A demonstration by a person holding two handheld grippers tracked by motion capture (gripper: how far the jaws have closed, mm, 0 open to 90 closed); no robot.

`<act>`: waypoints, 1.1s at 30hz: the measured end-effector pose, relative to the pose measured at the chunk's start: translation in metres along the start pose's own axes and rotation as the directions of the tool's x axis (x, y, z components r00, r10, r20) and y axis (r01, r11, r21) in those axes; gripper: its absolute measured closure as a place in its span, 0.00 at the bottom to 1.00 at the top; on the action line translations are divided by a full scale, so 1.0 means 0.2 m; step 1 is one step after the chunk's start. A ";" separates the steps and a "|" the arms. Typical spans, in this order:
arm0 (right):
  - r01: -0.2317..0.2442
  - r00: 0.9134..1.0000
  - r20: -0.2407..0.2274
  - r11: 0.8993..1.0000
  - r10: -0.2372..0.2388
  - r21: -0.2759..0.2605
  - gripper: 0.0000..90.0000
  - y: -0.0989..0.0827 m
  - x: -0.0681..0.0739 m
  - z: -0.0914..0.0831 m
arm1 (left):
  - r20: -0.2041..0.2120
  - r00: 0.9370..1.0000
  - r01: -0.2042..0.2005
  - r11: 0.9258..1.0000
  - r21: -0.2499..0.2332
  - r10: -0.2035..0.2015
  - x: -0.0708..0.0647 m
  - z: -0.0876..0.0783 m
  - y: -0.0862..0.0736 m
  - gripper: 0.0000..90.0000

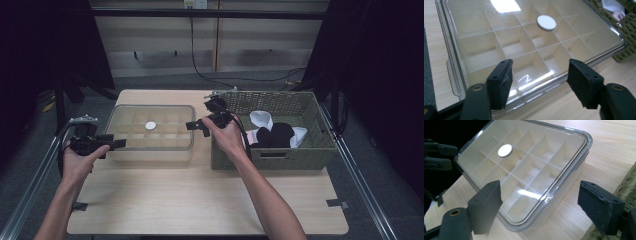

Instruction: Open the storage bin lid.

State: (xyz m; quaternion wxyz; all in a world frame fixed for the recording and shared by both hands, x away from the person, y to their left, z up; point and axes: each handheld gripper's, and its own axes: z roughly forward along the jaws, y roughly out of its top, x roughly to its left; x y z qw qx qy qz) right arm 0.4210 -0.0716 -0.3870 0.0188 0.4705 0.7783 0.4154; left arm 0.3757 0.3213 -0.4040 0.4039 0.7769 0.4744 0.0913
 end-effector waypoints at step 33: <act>-0.099 0.992 0.088 0.981 0.086 0.164 0.31 0.22 -0.11 0.31 | -0.018 0.995 0.100 0.995 0.029 -0.100 0.24 0.11 0.19 0.33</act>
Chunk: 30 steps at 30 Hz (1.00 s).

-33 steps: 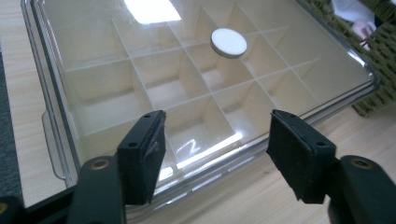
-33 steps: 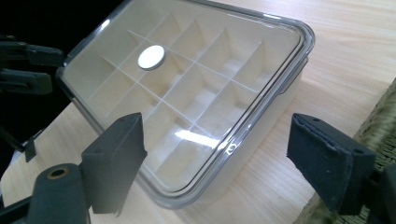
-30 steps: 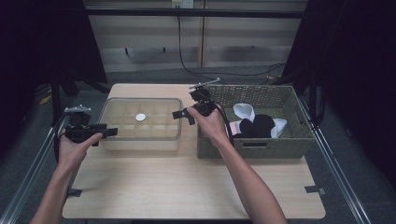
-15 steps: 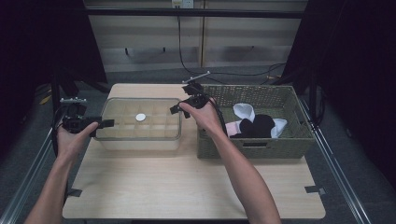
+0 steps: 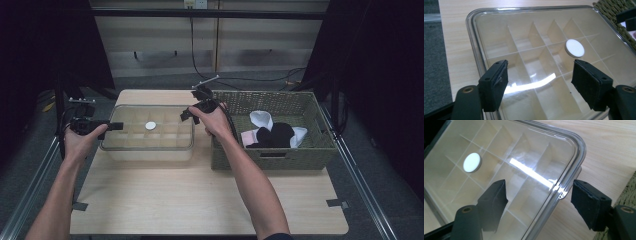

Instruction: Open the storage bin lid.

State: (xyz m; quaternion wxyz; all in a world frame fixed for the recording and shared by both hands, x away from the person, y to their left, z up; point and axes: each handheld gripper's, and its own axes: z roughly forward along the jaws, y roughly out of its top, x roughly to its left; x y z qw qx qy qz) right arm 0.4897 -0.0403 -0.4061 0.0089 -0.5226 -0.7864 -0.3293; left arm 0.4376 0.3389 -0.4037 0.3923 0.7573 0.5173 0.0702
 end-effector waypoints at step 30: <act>-0.056 0.995 0.095 0.990 0.044 0.128 0.26 0.07 0.03 0.15 | -0.023 0.995 0.095 0.995 0.009 -0.095 0.14 0.06 0.05 0.33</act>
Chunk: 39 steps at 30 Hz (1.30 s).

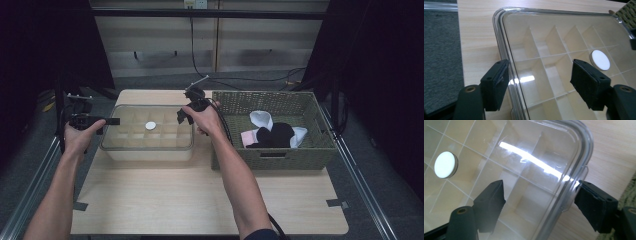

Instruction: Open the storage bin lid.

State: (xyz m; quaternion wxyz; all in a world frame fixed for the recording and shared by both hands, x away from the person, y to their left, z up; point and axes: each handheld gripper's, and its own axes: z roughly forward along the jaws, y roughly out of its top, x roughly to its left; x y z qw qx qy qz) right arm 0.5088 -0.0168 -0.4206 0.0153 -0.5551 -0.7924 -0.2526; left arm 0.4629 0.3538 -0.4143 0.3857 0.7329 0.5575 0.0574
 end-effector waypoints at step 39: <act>-0.128 0.992 0.014 0.992 0.128 -0.010 0.30 0.03 0.01 0.04 | 0.003 0.999 0.042 0.996 0.077 -0.042 0.05 0.11 0.01 0.39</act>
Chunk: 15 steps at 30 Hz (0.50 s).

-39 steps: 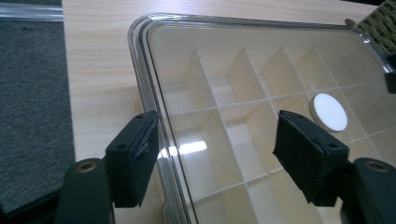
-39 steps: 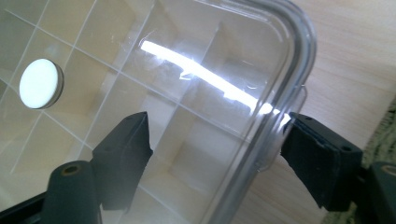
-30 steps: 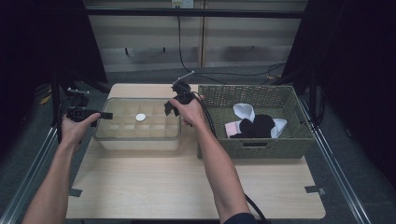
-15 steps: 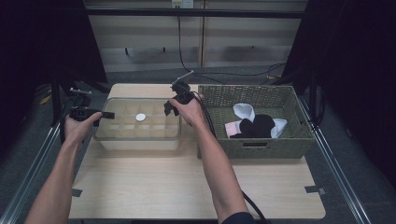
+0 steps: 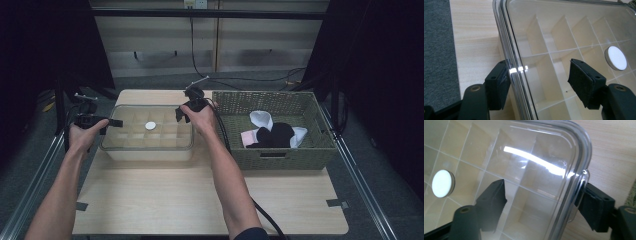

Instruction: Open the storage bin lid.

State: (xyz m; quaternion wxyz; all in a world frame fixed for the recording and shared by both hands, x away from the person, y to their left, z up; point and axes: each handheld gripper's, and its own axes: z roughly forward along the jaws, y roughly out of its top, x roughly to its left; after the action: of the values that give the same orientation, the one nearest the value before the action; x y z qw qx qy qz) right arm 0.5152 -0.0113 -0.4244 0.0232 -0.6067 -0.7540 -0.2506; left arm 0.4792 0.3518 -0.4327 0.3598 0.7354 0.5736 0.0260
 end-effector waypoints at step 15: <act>-0.029 1.000 -0.004 0.998 0.029 -0.049 0.37 -0.02 0.00 -0.04 | -0.001 1.000 -0.014 1.000 0.000 0.014 -0.01 -0.02 0.00 0.39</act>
State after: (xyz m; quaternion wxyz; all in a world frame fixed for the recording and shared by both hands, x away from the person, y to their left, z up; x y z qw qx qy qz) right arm 0.5098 -0.0154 -0.4187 0.0130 -0.6174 -0.7388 -0.2696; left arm 0.4769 0.3524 -0.4289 0.3592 0.7394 0.5688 0.0288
